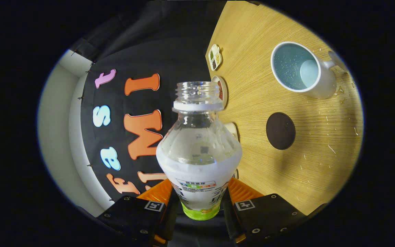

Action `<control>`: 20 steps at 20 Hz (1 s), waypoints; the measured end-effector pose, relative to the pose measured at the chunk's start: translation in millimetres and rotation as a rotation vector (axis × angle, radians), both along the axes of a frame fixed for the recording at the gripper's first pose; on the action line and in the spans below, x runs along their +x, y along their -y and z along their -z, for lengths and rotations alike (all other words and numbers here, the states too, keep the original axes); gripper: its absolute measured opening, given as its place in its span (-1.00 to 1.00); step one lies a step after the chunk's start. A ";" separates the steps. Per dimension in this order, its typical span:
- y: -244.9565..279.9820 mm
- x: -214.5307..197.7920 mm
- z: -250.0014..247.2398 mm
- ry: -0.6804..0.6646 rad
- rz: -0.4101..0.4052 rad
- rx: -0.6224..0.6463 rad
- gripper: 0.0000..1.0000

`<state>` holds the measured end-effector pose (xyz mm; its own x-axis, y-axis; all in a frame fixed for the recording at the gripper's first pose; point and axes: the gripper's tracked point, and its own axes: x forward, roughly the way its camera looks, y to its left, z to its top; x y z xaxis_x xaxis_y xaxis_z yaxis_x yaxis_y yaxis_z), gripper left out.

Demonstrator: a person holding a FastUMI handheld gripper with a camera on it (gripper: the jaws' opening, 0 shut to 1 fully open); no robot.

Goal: Take the bottle from table, then pour the juice into the cup, finally place the bottle on the coaster

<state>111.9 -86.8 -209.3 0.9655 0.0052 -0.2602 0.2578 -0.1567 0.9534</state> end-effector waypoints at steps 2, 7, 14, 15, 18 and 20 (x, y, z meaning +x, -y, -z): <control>3.1 0.7 2.7 -0.007 0.006 0.018 0.21; 10.9 2.6 1.8 -0.005 0.027 0.066 0.21; 11.0 5.8 0.4 0.004 0.034 0.120 0.21; 12.2 5.2 -0.3 0.006 0.035 0.126 0.21; 12.3 6.7 -0.5 0.005 0.037 0.142 0.21; 11.3 7.0 -0.2 0.005 0.036 0.153 0.21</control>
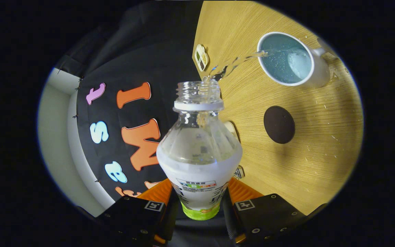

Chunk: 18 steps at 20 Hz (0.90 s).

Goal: Take the bottle from table, then pour the juice into the cup, finally place the bottle on the coaster

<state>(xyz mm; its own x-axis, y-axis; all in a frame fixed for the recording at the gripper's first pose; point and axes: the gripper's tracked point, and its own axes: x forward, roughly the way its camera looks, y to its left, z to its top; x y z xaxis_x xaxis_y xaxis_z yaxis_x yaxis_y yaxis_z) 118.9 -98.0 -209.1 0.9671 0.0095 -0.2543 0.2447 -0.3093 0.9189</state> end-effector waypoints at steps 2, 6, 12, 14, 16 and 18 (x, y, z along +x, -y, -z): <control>-0.4 -1.0 -0.6 0.001 0.001 0.010 0.21; -0.7 -1.0 -2.9 0.007 0.007 0.028 0.21; 0.0 -2.1 -7.8 0.012 0.017 0.056 0.21; -1.1 -1.9 -10.3 0.015 0.017 0.062 0.21; -1.4 -1.2 -11.5 0.017 0.018 0.069 0.21; -2.3 -0.9 -10.2 0.009 0.018 0.074 0.21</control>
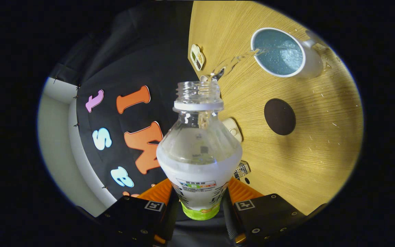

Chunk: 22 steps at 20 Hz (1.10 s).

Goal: Take the bottle from table, then pour the juice into the cup, finally place the bottle on the coaster

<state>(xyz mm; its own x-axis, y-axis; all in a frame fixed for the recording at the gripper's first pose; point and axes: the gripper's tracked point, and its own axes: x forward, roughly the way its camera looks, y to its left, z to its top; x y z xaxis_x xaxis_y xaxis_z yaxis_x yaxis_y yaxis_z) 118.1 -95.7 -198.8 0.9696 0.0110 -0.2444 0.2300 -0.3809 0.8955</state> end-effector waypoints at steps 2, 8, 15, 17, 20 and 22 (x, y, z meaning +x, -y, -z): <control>0.9 -0.4 -0.5 -0.002 0.000 0.010 0.21; 4.9 0.3 -1.2 0.001 0.011 0.037 0.21; 8.5 -0.7 -4.5 -0.002 0.020 0.072 0.21; 9.5 -0.4 -5.7 0.000 0.020 0.079 0.21; 10.4 2.1 -5.8 0.000 0.023 0.092 0.21; 12.3 1.8 -5.6 0.002 0.028 0.104 0.21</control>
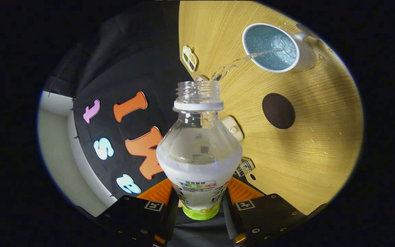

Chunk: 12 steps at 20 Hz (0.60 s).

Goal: Take the bottle from table, then pour the juice into the cup, finally place the bottle on the coaster

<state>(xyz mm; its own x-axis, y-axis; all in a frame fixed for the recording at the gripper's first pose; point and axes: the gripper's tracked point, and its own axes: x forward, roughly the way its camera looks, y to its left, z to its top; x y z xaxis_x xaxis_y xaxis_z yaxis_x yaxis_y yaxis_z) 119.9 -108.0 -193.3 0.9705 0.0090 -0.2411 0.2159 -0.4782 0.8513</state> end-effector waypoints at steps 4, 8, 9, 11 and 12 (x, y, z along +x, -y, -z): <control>3.1 0.3 -2.2 0.000 0.009 0.014 0.21; 6.9 -0.6 -8.5 0.011 0.026 0.040 0.21; 8.8 -0.9 -9.9 0.013 0.029 0.045 0.21; 8.3 -1.3 -10.8 0.012 0.031 0.047 0.21; 8.9 -1.3 -9.7 0.012 0.033 0.051 0.22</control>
